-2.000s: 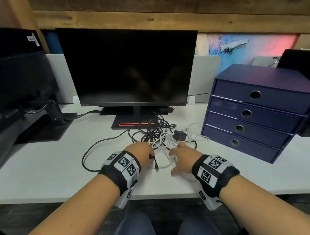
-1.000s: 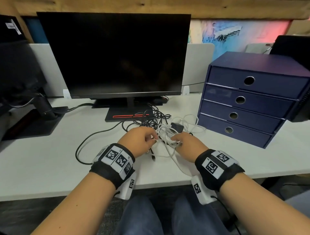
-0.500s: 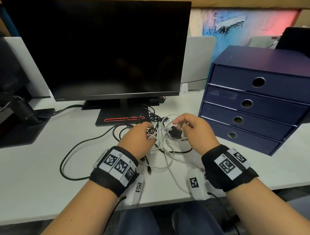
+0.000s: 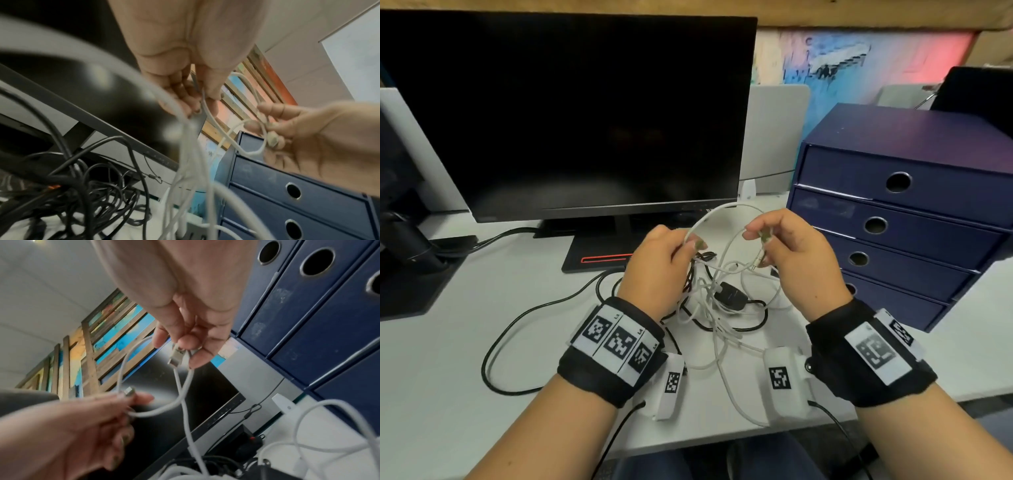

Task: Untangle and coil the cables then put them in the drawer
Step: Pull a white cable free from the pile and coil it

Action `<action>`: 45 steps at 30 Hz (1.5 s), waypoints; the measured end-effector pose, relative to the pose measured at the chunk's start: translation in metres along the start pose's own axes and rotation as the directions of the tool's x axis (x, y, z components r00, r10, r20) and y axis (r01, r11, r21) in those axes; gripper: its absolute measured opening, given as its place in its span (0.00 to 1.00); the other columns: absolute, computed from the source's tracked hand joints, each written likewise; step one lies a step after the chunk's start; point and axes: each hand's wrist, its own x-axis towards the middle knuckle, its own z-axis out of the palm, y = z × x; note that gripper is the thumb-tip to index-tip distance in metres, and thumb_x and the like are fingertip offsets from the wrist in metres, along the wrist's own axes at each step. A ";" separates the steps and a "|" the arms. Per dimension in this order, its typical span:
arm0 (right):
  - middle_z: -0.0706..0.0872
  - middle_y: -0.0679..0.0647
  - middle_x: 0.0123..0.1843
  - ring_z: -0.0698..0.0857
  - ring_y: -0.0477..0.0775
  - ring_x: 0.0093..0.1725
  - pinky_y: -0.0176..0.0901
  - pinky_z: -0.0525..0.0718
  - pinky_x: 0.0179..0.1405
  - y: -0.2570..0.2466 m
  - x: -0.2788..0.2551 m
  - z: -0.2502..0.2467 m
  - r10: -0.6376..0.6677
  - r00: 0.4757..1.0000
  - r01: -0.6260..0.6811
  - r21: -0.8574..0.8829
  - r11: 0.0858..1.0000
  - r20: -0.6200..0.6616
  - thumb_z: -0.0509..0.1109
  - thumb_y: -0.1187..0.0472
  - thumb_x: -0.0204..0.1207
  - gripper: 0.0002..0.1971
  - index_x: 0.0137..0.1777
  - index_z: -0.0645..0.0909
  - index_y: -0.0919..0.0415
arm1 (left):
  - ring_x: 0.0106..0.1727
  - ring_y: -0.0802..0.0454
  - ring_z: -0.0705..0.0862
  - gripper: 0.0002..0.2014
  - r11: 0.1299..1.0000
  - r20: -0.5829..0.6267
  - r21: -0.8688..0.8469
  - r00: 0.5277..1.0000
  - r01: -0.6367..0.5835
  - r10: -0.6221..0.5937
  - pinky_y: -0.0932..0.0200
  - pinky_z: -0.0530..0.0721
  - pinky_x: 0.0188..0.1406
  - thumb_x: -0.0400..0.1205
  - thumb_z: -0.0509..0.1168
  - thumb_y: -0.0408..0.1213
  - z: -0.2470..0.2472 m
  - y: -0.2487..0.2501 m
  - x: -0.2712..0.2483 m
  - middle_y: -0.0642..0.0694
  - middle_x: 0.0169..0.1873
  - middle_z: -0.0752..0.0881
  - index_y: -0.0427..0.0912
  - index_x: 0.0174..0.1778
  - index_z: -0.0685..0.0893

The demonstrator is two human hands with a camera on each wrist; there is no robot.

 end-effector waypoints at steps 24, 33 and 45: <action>0.90 0.53 0.40 0.90 0.49 0.38 0.52 0.88 0.52 -0.010 -0.011 0.024 0.087 0.996 -0.087 0.028 0.996 -0.008 0.62 0.70 0.81 0.14 0.54 0.81 0.49 | 0.26 0.51 0.64 0.17 0.773 0.184 -0.632 0.980 0.065 0.069 0.58 0.66 0.26 0.89 0.51 0.43 -0.022 0.018 -0.030 0.45 0.26 0.67 0.49 0.63 0.85; 0.88 0.43 0.57 0.85 0.51 0.58 0.37 0.80 0.59 0.001 -0.013 0.019 0.189 0.958 -0.141 -0.221 0.965 0.215 0.61 0.56 0.84 0.14 0.65 0.79 0.38 | 0.25 0.55 0.63 0.15 0.773 -0.085 -0.625 0.994 -0.107 0.069 0.63 0.63 0.25 0.89 0.52 0.37 -0.034 0.021 -0.025 0.50 0.23 0.67 0.45 0.52 0.85; 0.89 0.44 0.53 0.87 0.47 0.54 0.56 0.82 0.61 0.004 -0.009 0.014 0.298 0.915 -0.237 -0.235 0.943 0.272 0.61 0.44 0.80 0.13 0.52 0.84 0.48 | 0.34 0.51 0.83 0.13 0.883 -0.329 -0.404 0.939 -0.238 0.103 0.58 0.79 0.39 0.87 0.55 0.31 -0.061 0.006 -0.015 0.47 0.31 0.85 0.52 0.52 0.82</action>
